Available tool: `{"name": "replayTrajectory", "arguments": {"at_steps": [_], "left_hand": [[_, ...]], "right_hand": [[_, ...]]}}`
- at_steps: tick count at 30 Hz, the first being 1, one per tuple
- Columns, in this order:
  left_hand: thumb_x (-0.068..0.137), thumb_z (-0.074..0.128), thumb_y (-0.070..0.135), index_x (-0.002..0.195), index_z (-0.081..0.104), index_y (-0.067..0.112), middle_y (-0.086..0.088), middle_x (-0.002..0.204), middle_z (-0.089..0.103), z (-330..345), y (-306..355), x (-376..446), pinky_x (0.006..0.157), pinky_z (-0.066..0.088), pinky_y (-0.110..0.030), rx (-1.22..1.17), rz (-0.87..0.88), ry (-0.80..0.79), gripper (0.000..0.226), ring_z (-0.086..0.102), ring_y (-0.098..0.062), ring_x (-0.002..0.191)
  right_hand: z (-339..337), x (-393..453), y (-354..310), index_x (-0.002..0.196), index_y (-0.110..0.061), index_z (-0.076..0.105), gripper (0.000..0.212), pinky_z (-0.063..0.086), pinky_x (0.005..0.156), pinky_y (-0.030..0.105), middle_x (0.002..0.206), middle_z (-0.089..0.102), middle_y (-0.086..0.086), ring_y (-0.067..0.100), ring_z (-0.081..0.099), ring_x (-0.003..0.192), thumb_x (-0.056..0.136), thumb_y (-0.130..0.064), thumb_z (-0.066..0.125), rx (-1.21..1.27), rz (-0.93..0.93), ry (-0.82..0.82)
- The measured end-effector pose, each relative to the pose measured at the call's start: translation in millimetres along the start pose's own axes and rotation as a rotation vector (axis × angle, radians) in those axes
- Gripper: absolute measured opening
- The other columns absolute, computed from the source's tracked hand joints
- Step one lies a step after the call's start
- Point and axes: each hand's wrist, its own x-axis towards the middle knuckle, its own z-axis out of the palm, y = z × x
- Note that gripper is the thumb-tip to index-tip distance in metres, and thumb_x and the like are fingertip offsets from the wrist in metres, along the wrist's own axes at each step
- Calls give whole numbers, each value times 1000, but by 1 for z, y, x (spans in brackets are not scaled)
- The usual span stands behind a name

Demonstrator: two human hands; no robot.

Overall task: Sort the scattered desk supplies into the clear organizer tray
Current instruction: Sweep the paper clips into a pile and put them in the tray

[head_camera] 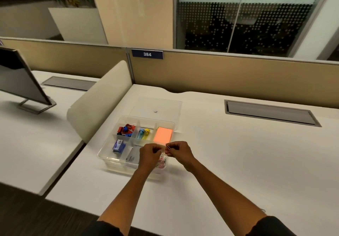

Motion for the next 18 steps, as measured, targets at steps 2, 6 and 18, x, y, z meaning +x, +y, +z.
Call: {"name": "replayTrajectory", "arguments": {"at_steps": [2, 6, 18], "left_hand": [[80, 72, 10, 95, 75, 8, -7, 90, 74, -7, -6, -2, 75, 47, -18, 30, 9, 5, 15, 66, -13, 79], [81, 70, 8, 99, 74, 8, -8, 94, 74, -15, -18, 0, 80, 49, -21, 99, 24, -18, 18, 67, -16, 84], [91, 59, 15, 100, 71, 6, -10, 101, 71, -5, -15, 5, 85, 49, -26, 86, 95, 12, 18, 65, -21, 89]], "right_hand": [[11, 1, -4, 107, -8, 70, 27, 58, 82, 29, 100, 71, 8, 18, 69, 88, 86, 1, 56, -109, -28, 4], [27, 2, -6, 110, -8, 69, 33, 55, 88, 30, 107, 70, 9, 18, 67, 94, 85, 5, 52, -302, -103, 38], [10, -4, 10, 89, -11, 72, 16, 45, 70, 9, 89, 72, 2, 8, 62, 78, 79, -1, 65, -435, -209, 255]]}}
